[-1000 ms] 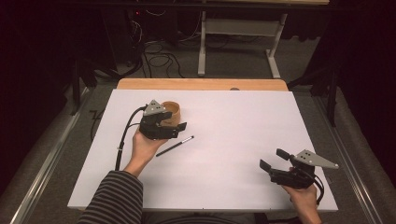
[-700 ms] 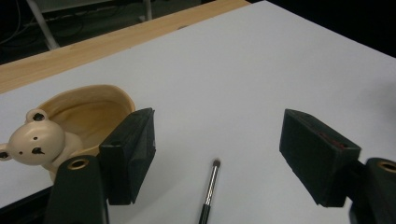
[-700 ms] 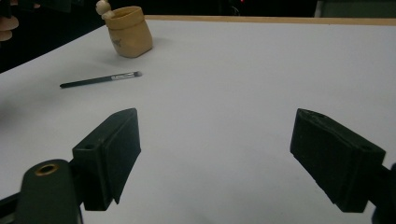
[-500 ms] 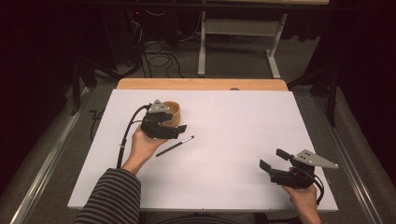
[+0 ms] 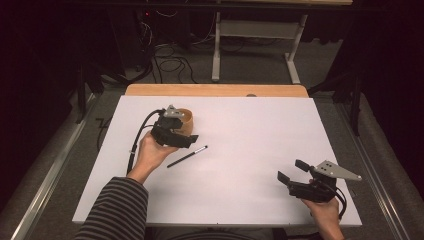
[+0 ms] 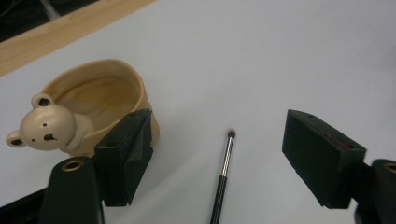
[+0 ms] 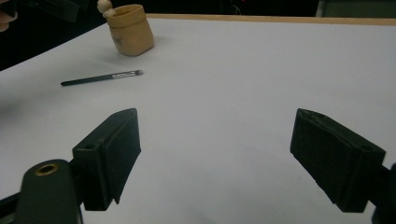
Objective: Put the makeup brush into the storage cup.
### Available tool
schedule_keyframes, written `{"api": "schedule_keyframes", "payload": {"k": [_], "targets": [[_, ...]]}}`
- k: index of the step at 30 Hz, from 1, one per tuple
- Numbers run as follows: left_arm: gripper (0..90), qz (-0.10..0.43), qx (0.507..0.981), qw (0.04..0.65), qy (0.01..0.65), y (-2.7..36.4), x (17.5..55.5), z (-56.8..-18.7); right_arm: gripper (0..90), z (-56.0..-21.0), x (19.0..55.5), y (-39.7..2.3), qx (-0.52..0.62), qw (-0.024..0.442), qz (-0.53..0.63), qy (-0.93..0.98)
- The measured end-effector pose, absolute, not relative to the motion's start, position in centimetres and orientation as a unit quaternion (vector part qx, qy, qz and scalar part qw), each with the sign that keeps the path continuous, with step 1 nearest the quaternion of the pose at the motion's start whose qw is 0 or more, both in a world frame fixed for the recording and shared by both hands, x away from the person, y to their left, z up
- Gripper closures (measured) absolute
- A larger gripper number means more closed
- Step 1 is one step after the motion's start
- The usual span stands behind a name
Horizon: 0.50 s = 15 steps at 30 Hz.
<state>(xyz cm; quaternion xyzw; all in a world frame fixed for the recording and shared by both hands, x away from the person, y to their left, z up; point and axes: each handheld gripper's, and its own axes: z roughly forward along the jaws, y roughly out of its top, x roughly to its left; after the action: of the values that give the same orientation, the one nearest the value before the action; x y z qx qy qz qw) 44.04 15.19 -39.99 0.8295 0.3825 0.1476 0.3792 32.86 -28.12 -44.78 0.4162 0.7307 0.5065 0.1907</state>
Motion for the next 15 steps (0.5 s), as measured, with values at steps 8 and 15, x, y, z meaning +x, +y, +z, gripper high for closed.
{"api": "schedule_keyframes", "payload": {"k": [8,15], "targets": [[22.1,0.138,0.849,0.346,0.375,14.79,44.49,-40.31,17.7,-44.78,32.86,-28.09,0.415,0.190,0.506,0.731],[21.1,0.152,0.861,0.330,0.356,14.34,44.59,-40.08,18.5,-44.74,32.80,-28.02,0.412,0.193,0.506,0.733]]}}
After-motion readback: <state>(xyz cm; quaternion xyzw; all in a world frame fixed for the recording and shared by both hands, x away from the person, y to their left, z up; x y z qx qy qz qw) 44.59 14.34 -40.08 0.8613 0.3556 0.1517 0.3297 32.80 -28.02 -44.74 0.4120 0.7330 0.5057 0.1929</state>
